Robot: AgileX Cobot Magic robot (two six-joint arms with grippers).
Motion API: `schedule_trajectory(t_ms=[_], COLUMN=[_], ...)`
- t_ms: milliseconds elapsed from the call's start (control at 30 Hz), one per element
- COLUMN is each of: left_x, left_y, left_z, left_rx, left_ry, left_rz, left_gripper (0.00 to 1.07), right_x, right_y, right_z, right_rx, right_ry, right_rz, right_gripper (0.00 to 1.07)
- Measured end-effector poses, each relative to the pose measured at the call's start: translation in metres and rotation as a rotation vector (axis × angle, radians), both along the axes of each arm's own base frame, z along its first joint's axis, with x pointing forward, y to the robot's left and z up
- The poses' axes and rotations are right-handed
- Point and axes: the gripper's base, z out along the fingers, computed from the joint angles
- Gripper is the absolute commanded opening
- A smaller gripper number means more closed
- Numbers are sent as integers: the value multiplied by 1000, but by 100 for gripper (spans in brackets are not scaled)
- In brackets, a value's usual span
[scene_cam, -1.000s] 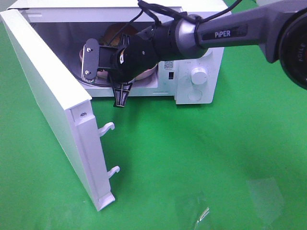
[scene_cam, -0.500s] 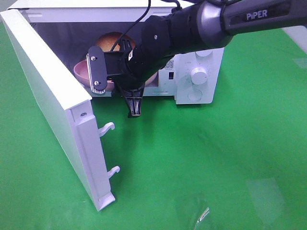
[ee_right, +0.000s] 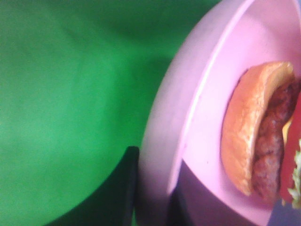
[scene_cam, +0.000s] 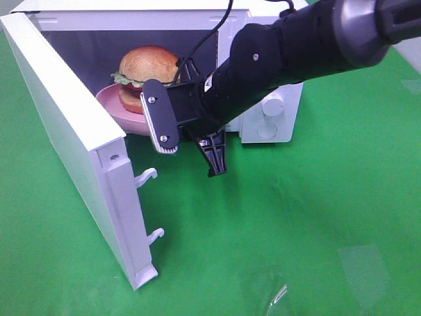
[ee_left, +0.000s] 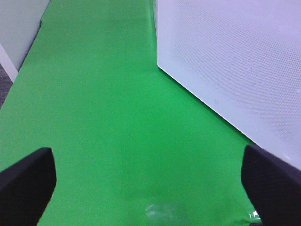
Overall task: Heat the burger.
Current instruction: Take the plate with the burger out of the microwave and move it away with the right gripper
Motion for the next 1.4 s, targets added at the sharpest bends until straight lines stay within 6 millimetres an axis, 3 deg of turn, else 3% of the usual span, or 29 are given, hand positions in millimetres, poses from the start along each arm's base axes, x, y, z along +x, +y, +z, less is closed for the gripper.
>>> schedule_trajectory(t_ms=[633,1000,1067,1167,1300,1400], left_x=[0,0,0,0,0,0], left_y=[0,0,0,0,0,0], left_z=[0,0,0,0,0,0], left_rx=[0,0,0,0,0,0], left_ry=[0,0,0,0,0,0], left_rz=[0,0,0,0,0,0], left_gripper=[100,100,100,100,100,100], right_x=[-69,-113,-132,-136,-161,-165], right_y=[-60,-97,-112,-116,-138,-142], right_z=[1,17,23,25,34,36], right_rx=[-32,-21,-28,-31,-55,-61], right_ry=[0,-26,-39,-43,-53,-58], right_rz=[-5,-5,8,12,1,-3], right_gripper=[0,0,0,0,0,0])
